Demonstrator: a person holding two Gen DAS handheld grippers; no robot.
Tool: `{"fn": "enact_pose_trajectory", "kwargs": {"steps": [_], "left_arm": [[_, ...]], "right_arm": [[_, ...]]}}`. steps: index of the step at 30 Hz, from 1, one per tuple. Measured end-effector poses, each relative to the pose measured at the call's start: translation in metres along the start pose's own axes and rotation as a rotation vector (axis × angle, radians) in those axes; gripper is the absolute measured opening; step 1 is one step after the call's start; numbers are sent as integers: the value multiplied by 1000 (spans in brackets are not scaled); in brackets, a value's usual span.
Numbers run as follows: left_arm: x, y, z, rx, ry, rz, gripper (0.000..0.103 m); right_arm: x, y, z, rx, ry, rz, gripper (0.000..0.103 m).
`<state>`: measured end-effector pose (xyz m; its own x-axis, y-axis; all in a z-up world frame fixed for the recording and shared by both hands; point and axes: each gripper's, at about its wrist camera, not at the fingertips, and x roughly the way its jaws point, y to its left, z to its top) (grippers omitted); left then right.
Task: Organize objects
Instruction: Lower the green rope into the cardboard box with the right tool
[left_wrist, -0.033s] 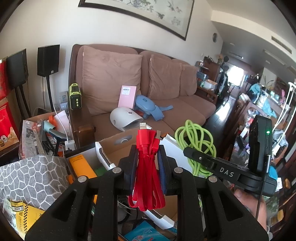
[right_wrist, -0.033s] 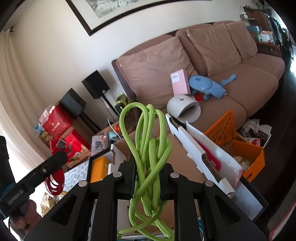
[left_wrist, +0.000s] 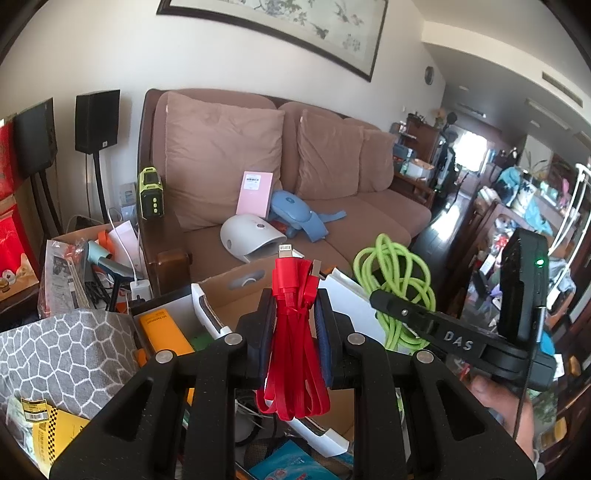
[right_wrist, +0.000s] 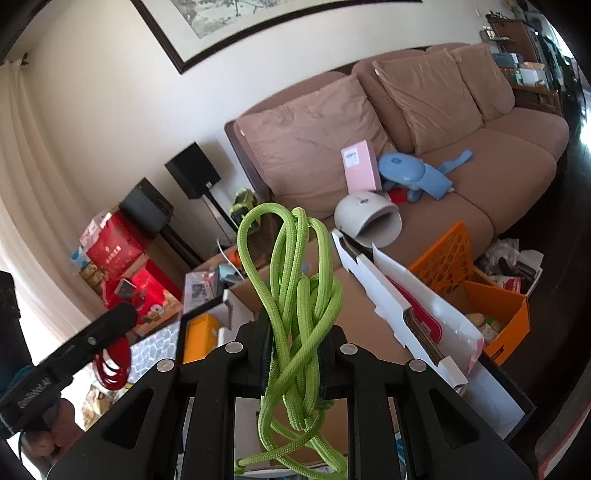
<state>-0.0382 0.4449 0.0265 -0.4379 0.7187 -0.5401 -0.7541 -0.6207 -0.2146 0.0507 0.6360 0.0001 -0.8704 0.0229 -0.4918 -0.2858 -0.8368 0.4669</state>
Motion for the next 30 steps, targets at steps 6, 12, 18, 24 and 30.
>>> {"fn": "enact_pose_trajectory", "kwargs": {"steps": [6,12,18,24,30], "left_arm": [[-2,0,1,7,-17,-16,19],[1,-5,-1,22,-6,-16,19],[3,-3,-2,17,1,-10,19],[3,0,-2,12,1,-16,19],[4,0,-2,8,0,-24,19]], "right_arm": [[-9,3,4,-12,-29,10,17],[-2,5,3,-25,2,-4,17],[-2,6,2,-28,5,-11,17],[-2,5,1,-33,4,-29,17],[-6,2,2,-39,-2,-42,17]]}}
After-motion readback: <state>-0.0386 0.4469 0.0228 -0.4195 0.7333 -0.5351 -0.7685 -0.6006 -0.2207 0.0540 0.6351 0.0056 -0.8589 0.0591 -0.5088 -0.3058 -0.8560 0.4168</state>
